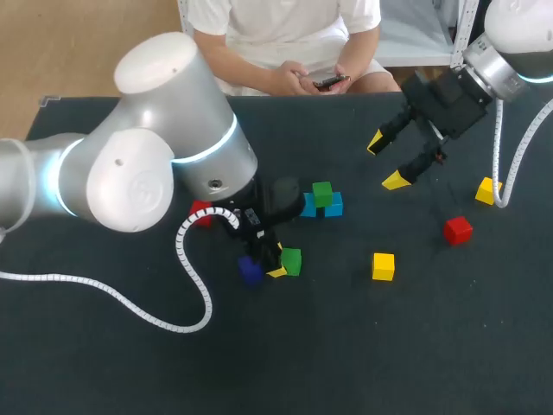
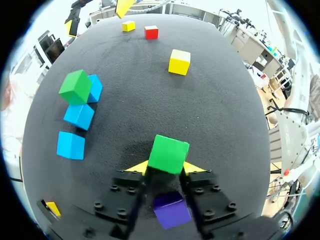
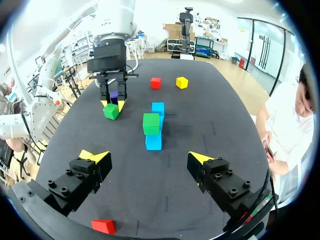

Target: Place the blue cubes, place green cubes on the blue cubes, place the yellow cubes on the green cubes, then place the red cubes on the yellow cubes, and place purple cube on the red cubes.

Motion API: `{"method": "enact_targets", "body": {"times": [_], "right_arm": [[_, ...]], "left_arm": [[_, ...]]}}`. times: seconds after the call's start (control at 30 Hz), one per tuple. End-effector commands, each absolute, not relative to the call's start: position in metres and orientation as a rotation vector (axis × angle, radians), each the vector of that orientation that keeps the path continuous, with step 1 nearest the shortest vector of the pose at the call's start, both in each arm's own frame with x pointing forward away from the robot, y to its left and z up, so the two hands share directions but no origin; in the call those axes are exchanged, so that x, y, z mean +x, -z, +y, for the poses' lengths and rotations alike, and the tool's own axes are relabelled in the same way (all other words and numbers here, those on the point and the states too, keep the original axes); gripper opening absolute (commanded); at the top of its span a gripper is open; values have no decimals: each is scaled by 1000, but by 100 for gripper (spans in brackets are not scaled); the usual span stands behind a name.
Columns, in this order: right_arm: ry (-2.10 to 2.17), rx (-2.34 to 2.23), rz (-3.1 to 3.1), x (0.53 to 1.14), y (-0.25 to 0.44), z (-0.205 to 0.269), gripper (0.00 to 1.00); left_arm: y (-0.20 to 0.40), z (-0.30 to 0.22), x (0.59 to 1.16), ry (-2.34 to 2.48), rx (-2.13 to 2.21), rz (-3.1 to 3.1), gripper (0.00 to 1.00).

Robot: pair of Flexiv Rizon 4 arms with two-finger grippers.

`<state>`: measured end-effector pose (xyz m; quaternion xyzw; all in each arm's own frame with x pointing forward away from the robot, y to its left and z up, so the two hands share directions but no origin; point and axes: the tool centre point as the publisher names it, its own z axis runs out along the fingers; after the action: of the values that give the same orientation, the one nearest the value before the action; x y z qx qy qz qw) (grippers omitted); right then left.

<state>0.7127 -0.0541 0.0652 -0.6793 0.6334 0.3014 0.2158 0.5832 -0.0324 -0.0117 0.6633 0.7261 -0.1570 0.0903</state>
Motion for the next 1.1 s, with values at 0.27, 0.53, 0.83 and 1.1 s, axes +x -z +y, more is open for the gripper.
{"method": "enact_targets", "body": {"times": [0.27,0.53,0.83,1.1], "right_arm": [[-834,-1881,1755,712,-65,-54,100],[-834,-1881,1755,712,-65,-54,100],[-834,-1881,1755,712,-65,-54,100],[-834,-1881,1755,712,-65,-54,100]], "left_arm": [[5,-32,579,434,1989,2146,100],[-5,-37,594,386,2136,2061,100],[-7,-46,600,387,2242,1990,100],[-3,-46,598,396,2254,1987,100]]}}
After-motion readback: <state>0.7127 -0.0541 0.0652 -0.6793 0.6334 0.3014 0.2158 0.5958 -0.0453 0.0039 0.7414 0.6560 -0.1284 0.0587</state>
